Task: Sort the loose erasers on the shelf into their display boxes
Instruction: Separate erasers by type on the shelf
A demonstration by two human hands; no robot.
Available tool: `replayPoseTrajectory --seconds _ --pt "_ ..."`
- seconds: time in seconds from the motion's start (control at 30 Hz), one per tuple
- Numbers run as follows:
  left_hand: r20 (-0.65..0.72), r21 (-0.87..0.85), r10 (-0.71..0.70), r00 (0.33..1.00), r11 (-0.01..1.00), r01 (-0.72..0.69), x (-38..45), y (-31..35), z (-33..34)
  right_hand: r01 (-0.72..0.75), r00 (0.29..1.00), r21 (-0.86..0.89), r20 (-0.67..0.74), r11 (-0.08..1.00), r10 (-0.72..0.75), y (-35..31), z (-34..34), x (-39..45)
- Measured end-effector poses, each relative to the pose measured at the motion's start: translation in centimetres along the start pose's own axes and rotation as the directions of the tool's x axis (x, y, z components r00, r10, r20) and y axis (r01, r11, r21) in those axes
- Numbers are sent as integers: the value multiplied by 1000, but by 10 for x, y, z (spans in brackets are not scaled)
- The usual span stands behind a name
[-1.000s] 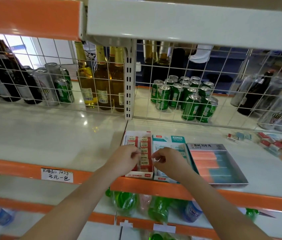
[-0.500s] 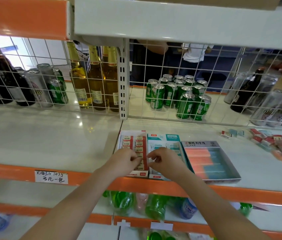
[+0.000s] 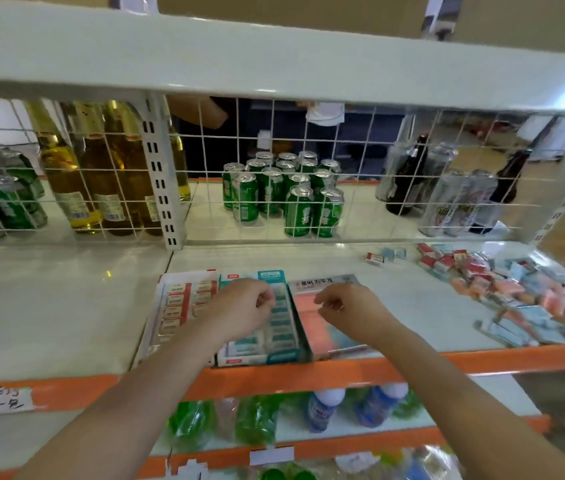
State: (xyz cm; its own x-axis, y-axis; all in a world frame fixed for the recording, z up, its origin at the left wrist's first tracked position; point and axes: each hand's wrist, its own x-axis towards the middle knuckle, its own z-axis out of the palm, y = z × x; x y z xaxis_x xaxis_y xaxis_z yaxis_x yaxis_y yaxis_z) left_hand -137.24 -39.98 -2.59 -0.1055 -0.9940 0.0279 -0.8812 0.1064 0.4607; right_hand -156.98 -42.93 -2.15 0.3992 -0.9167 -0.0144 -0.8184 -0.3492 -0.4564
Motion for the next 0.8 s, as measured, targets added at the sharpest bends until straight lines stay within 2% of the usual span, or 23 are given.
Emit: replayPoseTrajectory --seconds 0.13,0.3,0.47,0.6,0.8 --pt "33 66 68 997 995 -70 24 42 22 -77 996 -30 -44 997 75 41 -23 -14" --pt "91 18 203 975 978 -206 45 94 52 -148 988 -49 -59 988 145 96 -46 -34" --pt "159 19 252 955 966 -258 69 136 85 -223 971 -56 -98 973 217 149 -66 -57" --pt "214 89 301 929 941 -325 86 169 111 -287 953 -90 -125 954 275 189 -80 -72" --pt "256 117 336 906 920 -374 108 213 147 -397 903 -59 -204 916 378 240 -104 -89"
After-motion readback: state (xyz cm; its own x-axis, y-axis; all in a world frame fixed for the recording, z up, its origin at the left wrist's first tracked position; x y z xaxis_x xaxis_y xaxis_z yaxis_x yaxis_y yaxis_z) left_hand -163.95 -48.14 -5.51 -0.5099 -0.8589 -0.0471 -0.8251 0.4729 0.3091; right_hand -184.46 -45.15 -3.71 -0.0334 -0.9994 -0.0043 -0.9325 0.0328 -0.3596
